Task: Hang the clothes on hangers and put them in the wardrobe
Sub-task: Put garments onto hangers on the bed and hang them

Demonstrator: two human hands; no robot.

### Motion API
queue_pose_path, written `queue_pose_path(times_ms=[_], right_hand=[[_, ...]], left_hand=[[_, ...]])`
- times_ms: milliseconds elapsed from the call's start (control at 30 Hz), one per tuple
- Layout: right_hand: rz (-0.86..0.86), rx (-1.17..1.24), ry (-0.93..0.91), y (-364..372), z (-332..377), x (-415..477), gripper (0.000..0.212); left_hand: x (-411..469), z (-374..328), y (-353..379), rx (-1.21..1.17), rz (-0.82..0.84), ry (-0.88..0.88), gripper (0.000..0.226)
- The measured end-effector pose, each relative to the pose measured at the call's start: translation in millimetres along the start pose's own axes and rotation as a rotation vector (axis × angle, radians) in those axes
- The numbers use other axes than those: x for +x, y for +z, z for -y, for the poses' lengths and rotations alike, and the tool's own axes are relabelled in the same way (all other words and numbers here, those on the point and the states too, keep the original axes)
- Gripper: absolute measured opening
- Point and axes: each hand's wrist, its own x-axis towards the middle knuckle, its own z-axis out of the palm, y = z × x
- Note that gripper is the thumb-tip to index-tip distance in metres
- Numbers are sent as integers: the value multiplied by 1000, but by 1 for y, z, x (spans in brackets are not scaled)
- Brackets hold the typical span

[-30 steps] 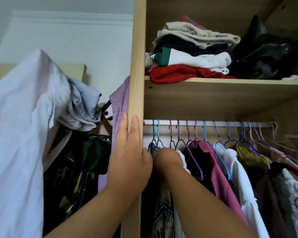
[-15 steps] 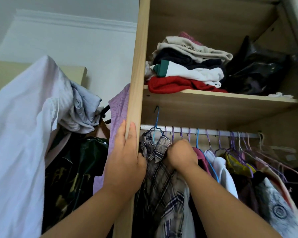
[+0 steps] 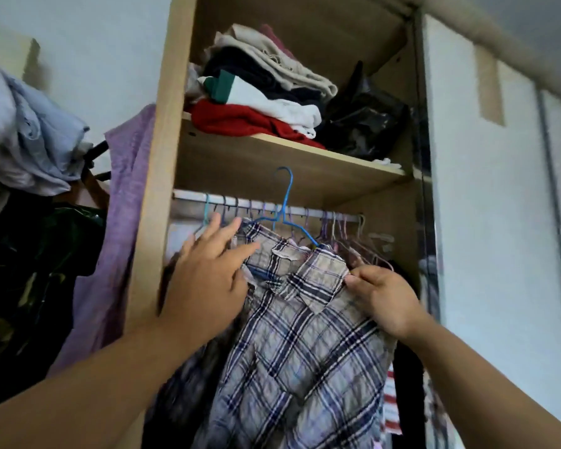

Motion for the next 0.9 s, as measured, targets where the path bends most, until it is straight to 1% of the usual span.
queue_pose_path(times_ms=[67,100,167,233,333,400,467,533,567,700,733,767,833,900], right_hand=[[-24,43,19,-20,-2,-24,25],[-46,26,23,-32,-2,-36,24],[-97,-68,21,-54,4,-59,24],[-132,-106,47,-77,12,-84,25],[-174,-183,139,-101,28,-127,21],[-190,-241,189,-111,43,-157,17],[-207,-329,267,-115,58,-189,16],[-232,-397,373,-113,77,-223,15],[-248,-409,425,-111,85,-237,15],[-380,-577,612,-89,120,-308,21],[-390,-608,673,-83,126,-325,20],[-413,-641,751,-77,133,-347,20],[-461,-697,907,-64,146,-393,26],[-472,-747,1058,-48,161,-441,32]], left_hand=[[-5,-12,18,-91,94,-44,56],[-6,-15,25,-123,121,-85,59],[-5,-14,37,-167,137,-138,62],[1,-12,46,-236,139,-172,63],[8,-15,57,-342,187,-196,62],[8,-23,67,-391,244,-196,57],[1,-34,75,-441,311,-104,41],[-14,-46,83,-542,356,-34,17],[-22,-49,87,-597,380,-10,14],[-74,-73,89,-816,457,82,15],[-87,-80,87,-866,458,104,19],[-101,-89,86,-917,475,145,19],[-129,-109,81,-990,540,235,7],[-156,-132,75,-1044,616,329,10]])
